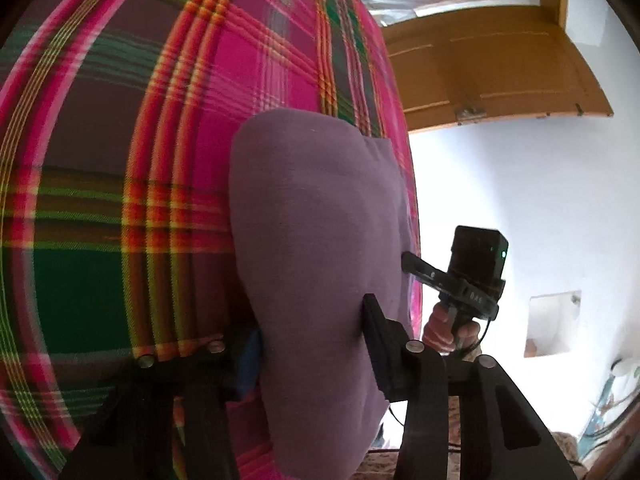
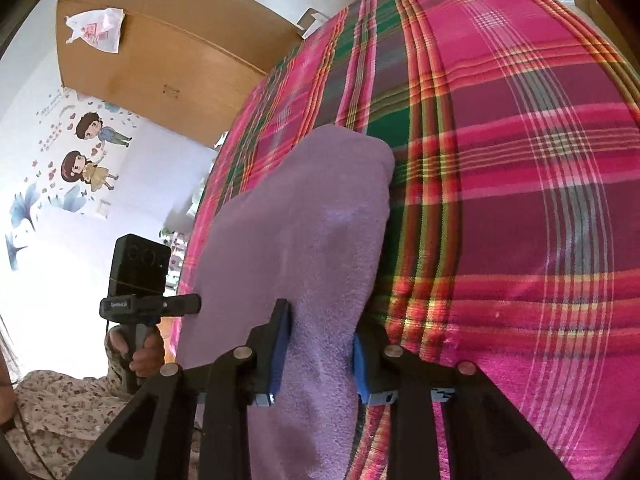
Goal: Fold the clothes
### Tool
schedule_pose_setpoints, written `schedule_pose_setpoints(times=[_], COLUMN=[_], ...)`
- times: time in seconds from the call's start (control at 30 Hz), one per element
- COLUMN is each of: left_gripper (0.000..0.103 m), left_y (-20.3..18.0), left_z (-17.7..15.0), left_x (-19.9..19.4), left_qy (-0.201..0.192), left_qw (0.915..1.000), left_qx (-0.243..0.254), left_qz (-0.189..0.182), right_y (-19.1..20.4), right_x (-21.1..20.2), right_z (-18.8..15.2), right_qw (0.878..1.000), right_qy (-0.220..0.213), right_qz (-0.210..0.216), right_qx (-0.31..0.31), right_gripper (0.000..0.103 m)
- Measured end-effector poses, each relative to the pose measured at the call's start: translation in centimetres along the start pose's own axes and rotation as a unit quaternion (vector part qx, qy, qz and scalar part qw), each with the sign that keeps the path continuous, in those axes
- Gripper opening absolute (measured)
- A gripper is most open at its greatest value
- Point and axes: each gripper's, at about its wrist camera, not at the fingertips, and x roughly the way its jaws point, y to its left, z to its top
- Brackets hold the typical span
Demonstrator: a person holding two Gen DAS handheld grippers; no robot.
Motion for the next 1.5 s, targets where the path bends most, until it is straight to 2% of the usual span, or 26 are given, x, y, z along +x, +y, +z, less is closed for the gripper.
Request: schedule_pose_setpoints(times=[0.13, 0.27, 0.57, 0.7, 0.87, 1.07, 1.2, 1.5], left_gripper=[0.042, 0.041, 0.041, 0.041, 0.041, 0.041, 0.041, 0.041], left_y=[-0.5, -1.0, -3.4, -3.7, -4.4, -5.3, -5.3, -3.0], left_z=[-0.1, -0.3, -0.7, -0.6, -0.5, 0.1, 0.9, 3.1], left_x=[0.1, 0.2, 0.9, 0.8, 0.3, -0.9, -1.7, -5.3], left_qy=[-0.007, -0.013, -0.04, -0.045, -0.055, -0.079, -0.091, -0.125], left_qw=[0.9999, 0.9997, 0.9958, 0.9943, 0.9949, 0.9929, 0.9914, 0.9887], left_qx=[0.006, 0.014, 0.062, 0.075, 0.076, 0.084, 0.088, 0.069], left_qz=[0.009, 0.013, 0.055, 0.06, 0.036, 0.028, 0.036, 0.045], right_y=[0.4, 2.0, 4.1, 4.6, 5.9, 7.9, 8.8, 11.3], right_x=[0.3, 1.0, 2.1, 1.5, 0.9, 1.7, 3.0, 6.4], right_z=[0.5, 0.4, -0.2, -0.7, -0.8, 0.0, 1.1, 4.4], right_qw=[1.0, 0.998, 0.993, 0.992, 0.991, 0.991, 0.991, 0.992], right_qy=[-0.008, -0.018, -0.05, -0.074, -0.097, -0.1, -0.097, -0.087], right_qz=[-0.012, -0.053, -0.099, -0.094, -0.085, -0.08, -0.076, -0.061], right_qx=[-0.005, -0.031, -0.04, -0.034, -0.035, -0.046, -0.051, -0.066], right_gripper=[0.025, 0.024, 0.021, 0.019, 0.019, 0.019, 0.019, 0.019])
